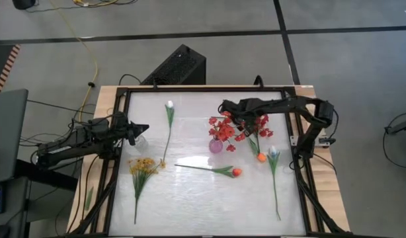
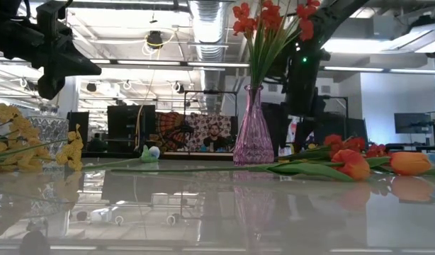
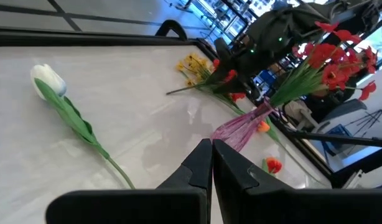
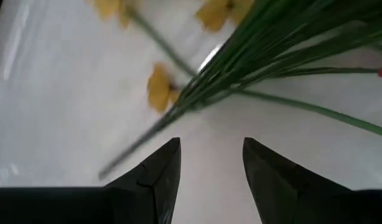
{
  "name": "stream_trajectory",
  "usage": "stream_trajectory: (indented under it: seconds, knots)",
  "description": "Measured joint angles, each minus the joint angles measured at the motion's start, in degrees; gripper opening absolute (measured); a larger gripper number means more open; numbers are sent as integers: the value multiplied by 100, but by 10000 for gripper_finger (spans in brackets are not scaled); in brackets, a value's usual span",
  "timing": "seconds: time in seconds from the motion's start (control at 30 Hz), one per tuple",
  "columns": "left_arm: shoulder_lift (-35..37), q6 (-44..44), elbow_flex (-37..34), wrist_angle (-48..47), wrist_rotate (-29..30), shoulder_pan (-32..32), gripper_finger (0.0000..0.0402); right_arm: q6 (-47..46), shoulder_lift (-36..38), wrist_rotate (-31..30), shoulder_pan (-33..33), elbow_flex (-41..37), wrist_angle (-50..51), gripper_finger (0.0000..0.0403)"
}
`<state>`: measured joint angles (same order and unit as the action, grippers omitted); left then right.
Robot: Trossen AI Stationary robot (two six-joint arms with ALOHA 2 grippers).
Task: Sort flowers into vase by color
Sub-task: Put the orange flowers into the violet vase
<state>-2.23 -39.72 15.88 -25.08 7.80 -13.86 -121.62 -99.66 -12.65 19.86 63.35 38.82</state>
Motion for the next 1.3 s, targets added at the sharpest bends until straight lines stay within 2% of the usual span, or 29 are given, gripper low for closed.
stream_trajectory:
  seconds: [0.1,0.2,0.5,0.67,0.8,0.9,1.0,1.17,1.23,1.3]
  knots:
    - [0,-5,0,0,0,1,0,-706,-114,-540,1,0,-115,198]
    - [1,-59,0,-2,-10,0,0,-1030,-260,-843,34,0,-254,198]
    - [1,-313,0,-2,-251,0,0,-1229,-673,-816,173,13,-534,189]
    - [-1,-418,0,-4,-298,0,0,-997,-456,-1048,105,0,-450,113]
    - [1,-431,0,-36,-297,1,0,-793,-110,-1757,87,9,-119,41]
    - [0,-434,0,-130,-298,2,0,-688,239,-2030,89,-2,-159,28]
    - [-1,-438,0,-199,-298,2,0,-221,834,-2549,5,0,-369,28]
    - [1,-455,0,-315,-296,0,0,1011,1976,-3892,-372,0,-629,30]
    - [1,-455,0,-353,-279,0,0,1780,2409,-4449,-525,1,-967,30]
    - [1,-453,0,-396,-222,0,0,2970,2763,-4881,-662,2,-1575,30]
